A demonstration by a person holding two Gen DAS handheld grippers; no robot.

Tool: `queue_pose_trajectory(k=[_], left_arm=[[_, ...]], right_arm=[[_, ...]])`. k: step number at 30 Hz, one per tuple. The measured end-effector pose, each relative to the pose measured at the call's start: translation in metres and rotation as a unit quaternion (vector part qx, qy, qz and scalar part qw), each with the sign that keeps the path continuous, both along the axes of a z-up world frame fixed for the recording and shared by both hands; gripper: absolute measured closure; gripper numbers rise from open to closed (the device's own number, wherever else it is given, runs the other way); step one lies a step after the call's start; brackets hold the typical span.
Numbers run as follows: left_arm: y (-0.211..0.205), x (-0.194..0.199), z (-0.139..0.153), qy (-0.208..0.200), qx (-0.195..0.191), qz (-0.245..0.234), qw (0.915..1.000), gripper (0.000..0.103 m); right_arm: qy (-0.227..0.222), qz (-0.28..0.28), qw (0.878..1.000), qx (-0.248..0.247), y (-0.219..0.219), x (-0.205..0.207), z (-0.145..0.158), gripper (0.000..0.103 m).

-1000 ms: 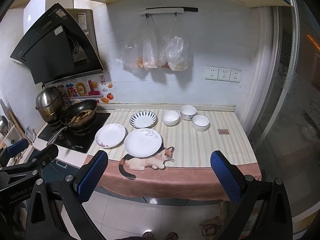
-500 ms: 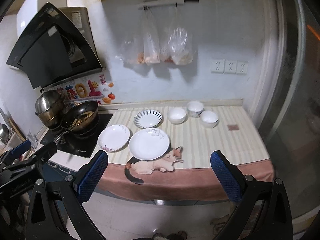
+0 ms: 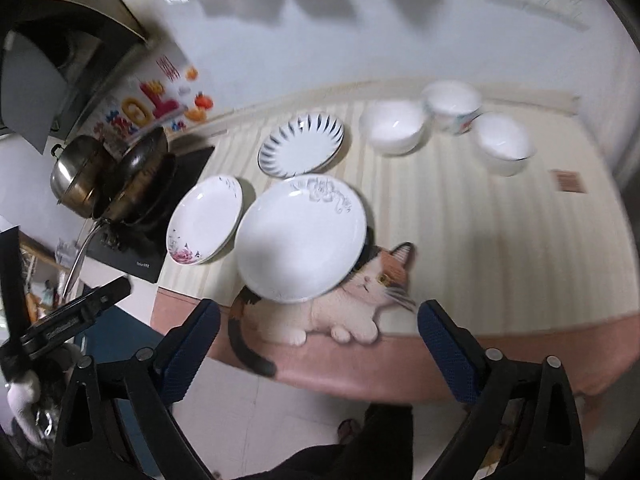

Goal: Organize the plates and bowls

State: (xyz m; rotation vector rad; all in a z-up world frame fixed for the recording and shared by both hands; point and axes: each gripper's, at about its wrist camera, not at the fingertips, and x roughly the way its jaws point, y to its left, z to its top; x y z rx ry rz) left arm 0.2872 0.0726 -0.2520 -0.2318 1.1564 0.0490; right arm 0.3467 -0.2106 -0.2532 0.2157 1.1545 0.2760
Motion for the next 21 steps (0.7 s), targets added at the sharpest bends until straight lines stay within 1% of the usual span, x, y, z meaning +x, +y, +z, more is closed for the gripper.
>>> queue_pose_trajectory(k=[1, 3, 5, 6, 7, 8, 9, 11, 13, 14, 16, 18, 19, 21], left_arm=[[-0.003, 0.012, -0.012, 0.013, -0.005, 0.002, 0.9999, 0.022], [-0.009, 0.036, -0.037, 0.037, -0.024, -0.003, 0.999, 0.023], [-0.013, 0.057, -0.061, 0.054, -0.025, -0.005, 0.9982, 0.03], [-0.016, 0.065, -0.068, 0.057, -0.023, -0.007, 0.9981, 0.032], [-0.018, 0.073, -0.077, 0.062, -0.019, -0.008, 0.9979, 0.043], [-0.02, 0.081, -0.087, 0.07, -0.011, -0.009, 0.9975, 0.052], [-0.022, 0.088, -0.094, 0.078, -0.009, -0.011, 0.9968, 0.054], [-0.023, 0.096, -0.103, 0.083, -0.01, -0.006, 0.9965, 0.055], [-0.024, 0.101, -0.109, 0.089, -0.012, -0.004, 0.9959, 0.055], [-0.024, 0.104, -0.112, 0.093, -0.016, -0.003, 0.9955, 0.055], [-0.027, 0.107, -0.117, 0.097, -0.024, -0.002, 0.995, 0.058], [-0.028, 0.112, -0.121, 0.097, -0.02, 0.002, 0.9951, 0.059], [-0.028, 0.113, -0.122, 0.098, -0.019, 0.005, 0.995, 0.059], [-0.027, 0.113, -0.122, 0.094, -0.023, 0.011, 0.9952, 0.059]], right_arm=[[0.008, 0.009, 1.0, 0.0, 0.001, 0.015, -0.013, 0.006], [0.029, 0.029, 0.999, 0.001, 0.004, 0.044, -0.04, 0.013], [0.052, 0.051, 0.997, 0.012, 0.007, 0.075, -0.07, 0.023], [0.063, 0.058, 0.996, 0.012, 0.008, 0.089, -0.084, 0.025], [0.073, 0.065, 0.995, 0.013, 0.01, 0.1, -0.095, 0.03], [0.079, 0.071, 0.994, 0.016, 0.013, 0.106, -0.103, 0.038], [0.086, 0.078, 0.993, 0.018, 0.013, 0.119, -0.114, 0.041], [0.097, 0.09, 0.991, 0.027, 0.017, 0.139, -0.133, 0.047], [0.102, 0.099, 0.989, 0.033, 0.021, 0.154, -0.145, 0.049], [0.109, 0.102, 0.988, 0.038, 0.023, 0.161, -0.151, 0.053], [0.096, 0.102, 0.989, 0.037, 0.025, 0.172, -0.157, 0.054], [0.118, 0.099, 0.987, 0.045, 0.025, 0.179, -0.163, 0.059], [0.13, 0.096, 0.986, 0.049, 0.024, 0.183, -0.166, 0.064], [0.143, 0.1, 0.983, 0.059, 0.023, 0.184, -0.171, 0.065]])
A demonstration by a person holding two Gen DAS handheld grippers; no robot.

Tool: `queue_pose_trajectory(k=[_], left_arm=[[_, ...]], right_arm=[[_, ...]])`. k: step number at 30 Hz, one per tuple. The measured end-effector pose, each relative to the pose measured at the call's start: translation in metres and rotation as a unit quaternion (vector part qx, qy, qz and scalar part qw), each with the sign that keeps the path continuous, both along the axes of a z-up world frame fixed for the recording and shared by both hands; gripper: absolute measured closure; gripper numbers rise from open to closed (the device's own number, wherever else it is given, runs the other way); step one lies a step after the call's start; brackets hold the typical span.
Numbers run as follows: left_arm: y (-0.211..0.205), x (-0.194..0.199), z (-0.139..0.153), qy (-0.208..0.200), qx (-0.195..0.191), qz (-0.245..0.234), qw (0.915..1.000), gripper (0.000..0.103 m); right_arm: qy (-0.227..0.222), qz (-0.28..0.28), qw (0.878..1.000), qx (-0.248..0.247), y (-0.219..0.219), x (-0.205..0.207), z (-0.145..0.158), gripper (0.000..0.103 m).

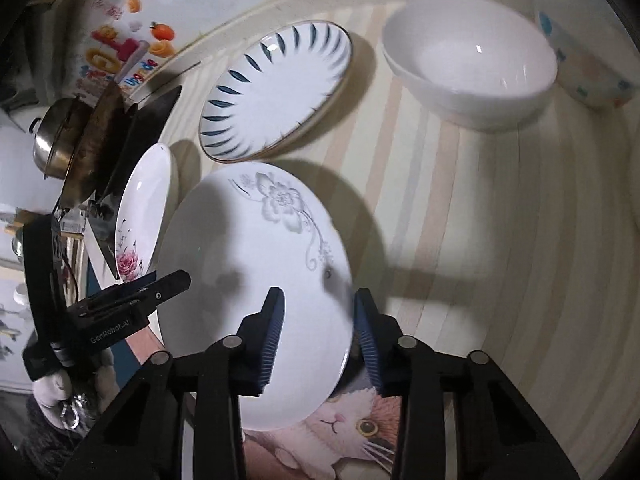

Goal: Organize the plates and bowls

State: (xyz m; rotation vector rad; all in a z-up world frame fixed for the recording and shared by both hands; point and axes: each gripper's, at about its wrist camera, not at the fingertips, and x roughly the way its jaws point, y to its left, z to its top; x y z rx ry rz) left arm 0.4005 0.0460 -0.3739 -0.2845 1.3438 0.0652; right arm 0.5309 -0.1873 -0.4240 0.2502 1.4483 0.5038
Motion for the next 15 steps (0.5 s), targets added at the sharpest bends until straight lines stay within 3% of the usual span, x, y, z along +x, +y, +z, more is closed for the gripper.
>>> queue_pose_trajectory(k=[5, 15], left_arm=[[0.003, 0.001, 0.003, -0.007, -0.008, 0.009, 0.9999, 0.059], [-0.016, 0.0, 0.019, -0.021, 0.005, -0.008, 0.9997, 0.059]], right_arm=[[0.008, 0.008, 1.0, 0.002, 0.002, -0.005, -0.011, 0.075], [0.003, 0.001, 1.0, 0.006, -0.018, -0.017, -0.002, 0.075]])
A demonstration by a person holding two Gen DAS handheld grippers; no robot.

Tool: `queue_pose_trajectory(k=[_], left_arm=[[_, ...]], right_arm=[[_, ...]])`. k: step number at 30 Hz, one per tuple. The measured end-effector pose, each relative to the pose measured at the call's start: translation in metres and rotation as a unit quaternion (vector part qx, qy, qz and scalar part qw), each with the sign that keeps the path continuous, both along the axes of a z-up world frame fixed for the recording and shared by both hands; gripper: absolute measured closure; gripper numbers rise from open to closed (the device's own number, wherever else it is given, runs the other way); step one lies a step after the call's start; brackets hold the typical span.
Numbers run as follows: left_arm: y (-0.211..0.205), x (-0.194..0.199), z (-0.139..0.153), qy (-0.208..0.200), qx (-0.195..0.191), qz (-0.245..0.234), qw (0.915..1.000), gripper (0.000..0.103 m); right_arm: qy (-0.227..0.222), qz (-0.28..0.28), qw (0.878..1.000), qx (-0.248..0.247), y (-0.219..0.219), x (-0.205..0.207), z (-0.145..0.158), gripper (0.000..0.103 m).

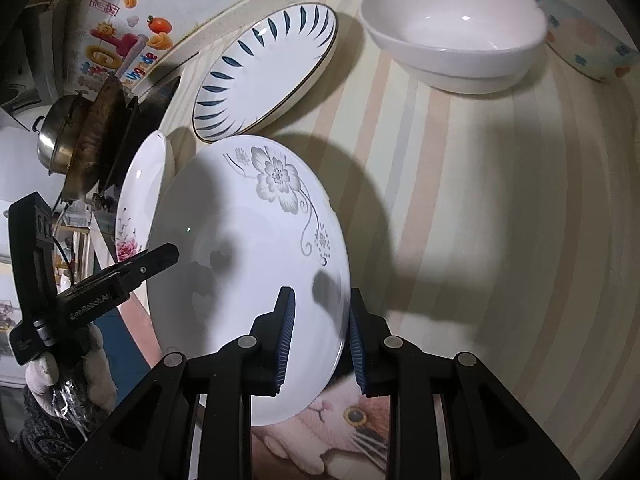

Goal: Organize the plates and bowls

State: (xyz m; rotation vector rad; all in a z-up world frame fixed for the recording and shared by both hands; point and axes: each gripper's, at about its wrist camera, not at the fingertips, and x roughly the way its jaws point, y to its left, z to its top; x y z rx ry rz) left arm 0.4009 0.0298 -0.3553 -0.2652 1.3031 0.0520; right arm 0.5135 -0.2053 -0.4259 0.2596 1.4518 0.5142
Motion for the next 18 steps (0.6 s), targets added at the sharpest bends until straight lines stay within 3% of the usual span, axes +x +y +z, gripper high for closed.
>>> queue_pose_trajectory(k=[9, 18], left_arm=[[-0.042, -0.006, 0.018, -0.01, 0.0, -0.028, 0.9996, 0.059], [-0.098, -0.013, 0.023, -0.011, -0.004, -0.08, 0.9967, 0.059]], right_arm=[[-0.021, -0.024, 0.999, 0.002, -0.041, -0.015, 0.03, 0.075], [-0.016, -0.068, 0.998, -0.007, -0.102, -0.037, 0.033, 0.075]])
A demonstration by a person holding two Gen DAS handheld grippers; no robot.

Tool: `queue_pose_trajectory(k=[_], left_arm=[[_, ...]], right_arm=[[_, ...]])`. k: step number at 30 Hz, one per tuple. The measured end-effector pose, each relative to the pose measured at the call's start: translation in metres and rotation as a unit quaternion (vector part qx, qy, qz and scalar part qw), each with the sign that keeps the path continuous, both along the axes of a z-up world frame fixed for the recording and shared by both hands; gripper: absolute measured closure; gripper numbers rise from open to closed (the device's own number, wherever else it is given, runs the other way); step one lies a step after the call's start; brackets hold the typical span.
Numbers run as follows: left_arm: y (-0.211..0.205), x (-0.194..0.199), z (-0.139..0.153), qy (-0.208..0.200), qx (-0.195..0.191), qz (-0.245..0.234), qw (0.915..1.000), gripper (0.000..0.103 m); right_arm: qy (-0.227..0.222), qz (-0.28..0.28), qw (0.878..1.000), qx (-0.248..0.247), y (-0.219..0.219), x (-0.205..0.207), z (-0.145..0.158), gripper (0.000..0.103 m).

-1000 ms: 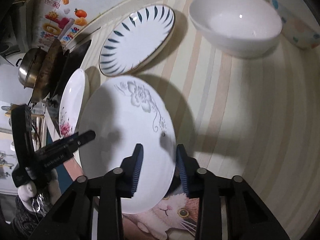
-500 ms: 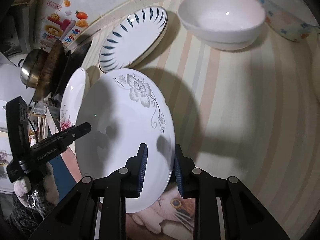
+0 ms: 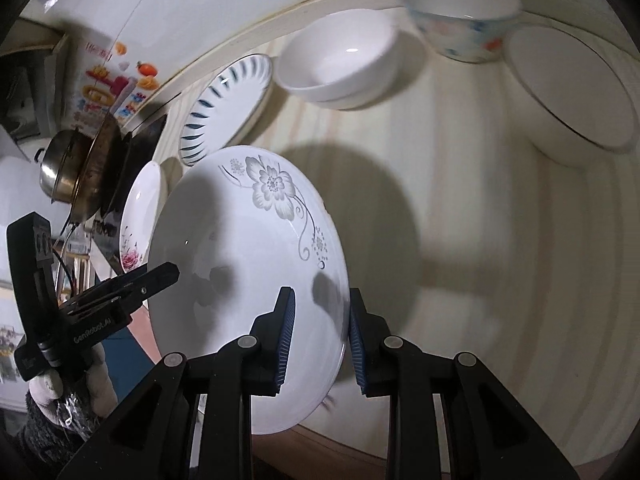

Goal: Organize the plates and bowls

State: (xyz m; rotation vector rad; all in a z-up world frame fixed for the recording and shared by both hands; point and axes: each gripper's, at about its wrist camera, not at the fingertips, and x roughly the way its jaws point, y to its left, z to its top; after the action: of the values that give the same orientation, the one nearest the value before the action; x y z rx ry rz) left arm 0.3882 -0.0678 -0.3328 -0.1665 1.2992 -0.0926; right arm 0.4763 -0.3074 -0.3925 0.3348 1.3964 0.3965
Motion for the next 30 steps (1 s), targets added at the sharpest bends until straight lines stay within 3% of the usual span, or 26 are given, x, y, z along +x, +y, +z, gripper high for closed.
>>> queue_pose_trajectory(k=[13, 30], left_arm=[[-0.051, 0.002, -0.026, 0.022, 0.0, -0.036, 0.9991, 0.059], [-0.067, -0.005, -0.035, 0.019, 0.013, -0.059, 0.998, 0.059]], right_arm=[[0.021, -0.042, 0.999, -0.015, -0.057, -0.026, -0.022, 0.075], [0.021, -0.062, 0.997, -0.036, -0.061, -0.036, -0.027, 0.075]])
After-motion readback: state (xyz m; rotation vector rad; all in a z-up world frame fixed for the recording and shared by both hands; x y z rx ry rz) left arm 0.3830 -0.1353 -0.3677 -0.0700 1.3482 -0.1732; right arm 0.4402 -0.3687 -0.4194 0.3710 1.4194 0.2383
